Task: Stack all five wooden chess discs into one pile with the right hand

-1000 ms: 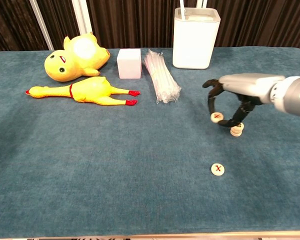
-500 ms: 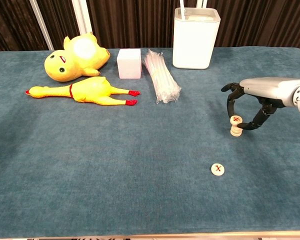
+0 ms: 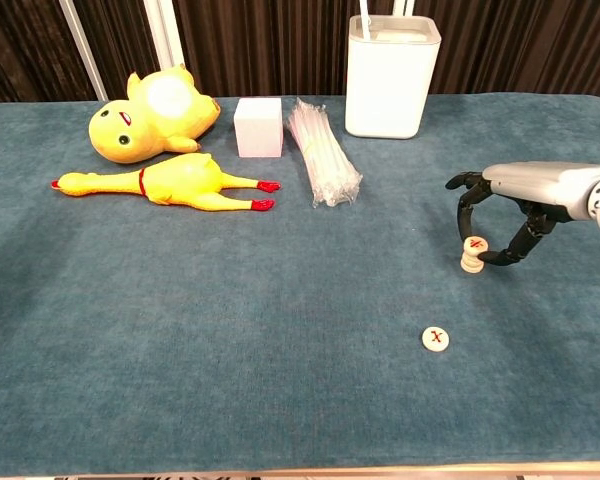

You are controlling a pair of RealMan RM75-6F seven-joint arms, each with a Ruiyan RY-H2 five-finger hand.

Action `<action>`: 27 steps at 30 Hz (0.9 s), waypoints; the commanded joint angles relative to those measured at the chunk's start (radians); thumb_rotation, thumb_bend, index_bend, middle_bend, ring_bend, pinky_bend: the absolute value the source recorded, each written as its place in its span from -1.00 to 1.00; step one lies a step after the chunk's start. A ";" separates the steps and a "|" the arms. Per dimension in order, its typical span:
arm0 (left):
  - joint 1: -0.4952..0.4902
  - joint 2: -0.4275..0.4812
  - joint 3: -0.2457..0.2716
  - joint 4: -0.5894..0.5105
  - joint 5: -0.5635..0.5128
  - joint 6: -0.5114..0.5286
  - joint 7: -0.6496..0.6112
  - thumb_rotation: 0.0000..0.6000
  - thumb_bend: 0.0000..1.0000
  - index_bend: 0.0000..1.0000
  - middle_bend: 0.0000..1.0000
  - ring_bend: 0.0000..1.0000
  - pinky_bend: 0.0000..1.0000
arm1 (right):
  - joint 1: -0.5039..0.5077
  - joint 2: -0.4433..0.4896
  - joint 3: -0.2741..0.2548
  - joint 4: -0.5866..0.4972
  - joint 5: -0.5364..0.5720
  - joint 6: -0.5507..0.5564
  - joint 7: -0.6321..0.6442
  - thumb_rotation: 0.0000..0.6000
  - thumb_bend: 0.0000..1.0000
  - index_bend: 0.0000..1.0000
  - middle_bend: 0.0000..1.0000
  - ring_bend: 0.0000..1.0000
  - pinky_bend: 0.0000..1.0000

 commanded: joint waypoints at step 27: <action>0.000 -0.001 -0.001 0.000 -0.001 0.001 0.003 1.00 0.65 -0.85 -1.00 -1.00 -0.89 | -0.001 0.001 -0.003 0.010 0.005 -0.012 0.003 1.00 -0.17 0.00 -1.00 -1.00 -0.83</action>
